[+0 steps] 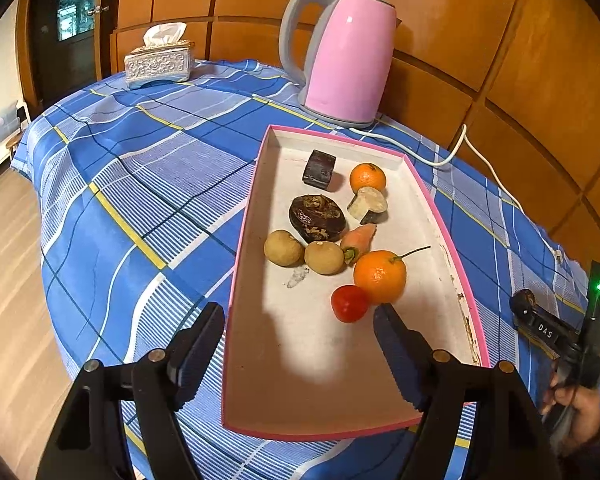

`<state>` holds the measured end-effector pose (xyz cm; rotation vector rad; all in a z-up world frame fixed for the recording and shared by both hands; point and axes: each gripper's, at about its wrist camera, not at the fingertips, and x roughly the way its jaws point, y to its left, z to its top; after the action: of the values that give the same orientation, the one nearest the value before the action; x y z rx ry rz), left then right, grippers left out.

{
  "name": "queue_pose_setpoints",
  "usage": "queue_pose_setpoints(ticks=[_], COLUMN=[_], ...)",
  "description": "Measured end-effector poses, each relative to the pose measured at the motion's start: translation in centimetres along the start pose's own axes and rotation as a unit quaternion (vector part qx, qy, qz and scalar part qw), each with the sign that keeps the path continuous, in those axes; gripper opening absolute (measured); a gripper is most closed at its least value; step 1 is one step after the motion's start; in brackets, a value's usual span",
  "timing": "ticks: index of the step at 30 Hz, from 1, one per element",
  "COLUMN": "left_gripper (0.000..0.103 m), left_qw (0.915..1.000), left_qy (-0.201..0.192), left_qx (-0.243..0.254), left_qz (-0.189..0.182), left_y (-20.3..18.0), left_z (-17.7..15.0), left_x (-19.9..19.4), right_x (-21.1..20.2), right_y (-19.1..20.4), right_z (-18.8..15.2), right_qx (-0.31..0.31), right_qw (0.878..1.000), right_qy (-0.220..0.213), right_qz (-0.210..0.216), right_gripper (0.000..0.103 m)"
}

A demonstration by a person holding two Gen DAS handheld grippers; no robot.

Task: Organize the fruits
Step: 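Reach the right tool to the dark round item and grasp it, then carry the dark round item into the tray and open the right tool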

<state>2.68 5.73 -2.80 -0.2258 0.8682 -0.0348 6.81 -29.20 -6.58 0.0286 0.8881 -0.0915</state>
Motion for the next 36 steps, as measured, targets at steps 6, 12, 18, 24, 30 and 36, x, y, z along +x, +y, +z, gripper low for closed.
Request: queue_pose_setpoints(ticks=[6,12,18,24,30,36], left_gripper=[0.082,0.085,0.086,0.087,0.087,0.088], left_qw=[0.9999,0.9998,0.9997,0.9997,0.9995,0.9993], left_qy=[-0.002,-0.007,-0.007,-0.004,-0.005,-0.003], left_qx=[-0.011,-0.017,-0.020,-0.021,-0.028,-0.032], left_qz=[0.008,0.012,0.013,0.013,0.016,0.018], left_y=[0.6,1.1,1.2,1.3,1.7,2.0], left_z=[-0.3,-0.6,-0.6,-0.6,-0.6,-0.6], left_x=[-0.4,-0.9,-0.9,-0.7,-0.6,-0.4], right_x=[0.1,0.1,-0.4,-3.0,-4.5,-3.9], right_y=[0.4,0.4,0.8,3.3,8.0,13.0], right_z=[0.1,0.2,0.6,1.8,3.2,4.2], right_qx=[-0.008,-0.011,-0.006,-0.026,-0.083,-0.118], right_qw=[1.000,1.000,1.000,0.998,0.990,0.979], right_qy=[-0.004,-0.001,0.011,-0.015,-0.021,-0.003], right_qz=[-0.009,-0.014,0.002,0.048,0.112,0.166], right_gripper=[0.044,0.043,0.043,0.043,0.043,0.043])
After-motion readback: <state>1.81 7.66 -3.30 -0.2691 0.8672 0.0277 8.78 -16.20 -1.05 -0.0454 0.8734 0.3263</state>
